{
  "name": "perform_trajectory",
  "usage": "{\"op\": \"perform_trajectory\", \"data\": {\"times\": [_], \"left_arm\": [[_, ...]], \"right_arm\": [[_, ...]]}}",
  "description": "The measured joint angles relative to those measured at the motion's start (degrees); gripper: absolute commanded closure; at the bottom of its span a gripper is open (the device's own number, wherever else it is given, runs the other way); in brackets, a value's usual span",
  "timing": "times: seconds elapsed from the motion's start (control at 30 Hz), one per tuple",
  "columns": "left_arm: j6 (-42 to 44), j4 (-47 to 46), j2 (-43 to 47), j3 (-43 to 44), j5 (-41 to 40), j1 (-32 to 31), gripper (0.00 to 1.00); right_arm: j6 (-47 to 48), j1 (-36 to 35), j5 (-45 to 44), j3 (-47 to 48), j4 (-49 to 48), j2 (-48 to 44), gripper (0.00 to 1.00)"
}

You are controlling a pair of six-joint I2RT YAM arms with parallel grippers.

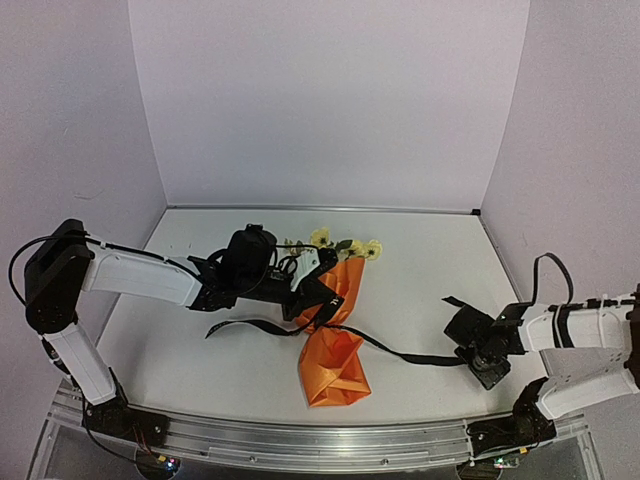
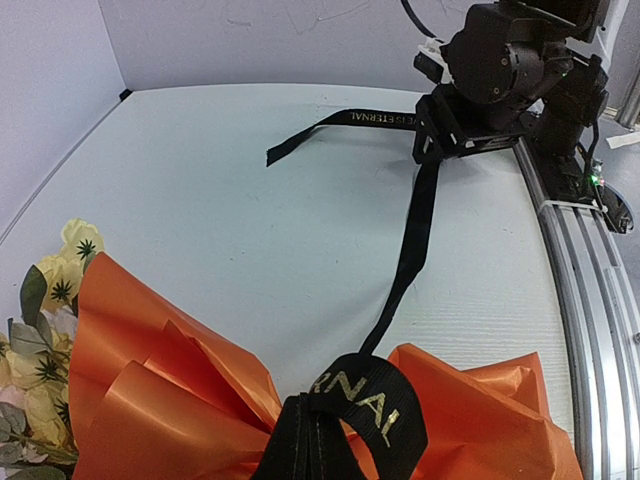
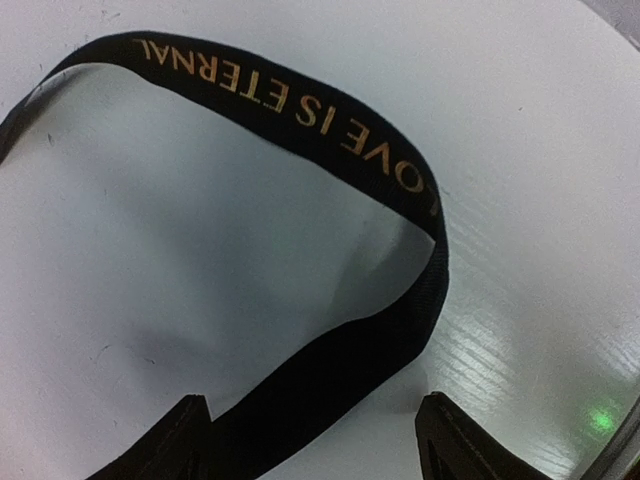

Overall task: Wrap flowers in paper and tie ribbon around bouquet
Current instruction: Cross the half-tied ribbon over the folded bouquet.

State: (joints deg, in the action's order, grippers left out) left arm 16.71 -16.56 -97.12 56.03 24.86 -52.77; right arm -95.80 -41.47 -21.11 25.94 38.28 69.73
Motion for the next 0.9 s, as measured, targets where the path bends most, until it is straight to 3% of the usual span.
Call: {"op": "perform_trajectory", "data": {"times": [0.2, 0.43, 0.73, 0.9], "left_arm": [[0.01, 0.0, 0.0, 0.0, -0.02, 0.0, 1.0], [1.11, -0.34, 0.0, 0.0, 0.0, 0.0, 1.0], [4.66, -0.15, -0.07, 0.68, 2.82, 2.14, 1.0], [7.78, 1.59, -1.71, 4.88, 6.37, 2.57, 1.0]], "right_arm": [[-2.13, 0.01, -0.27, 0.1, -1.42, 1.78, 0.5], [-1.99, 0.53, 0.33, 0.92, -2.35, 3.53, 1.0], [5.54, 5.67, 7.54, 11.16, -4.08, 10.89, 1.0], [12.08, 9.08, 12.54, 24.61, -2.97, 15.8, 1.0]]}}
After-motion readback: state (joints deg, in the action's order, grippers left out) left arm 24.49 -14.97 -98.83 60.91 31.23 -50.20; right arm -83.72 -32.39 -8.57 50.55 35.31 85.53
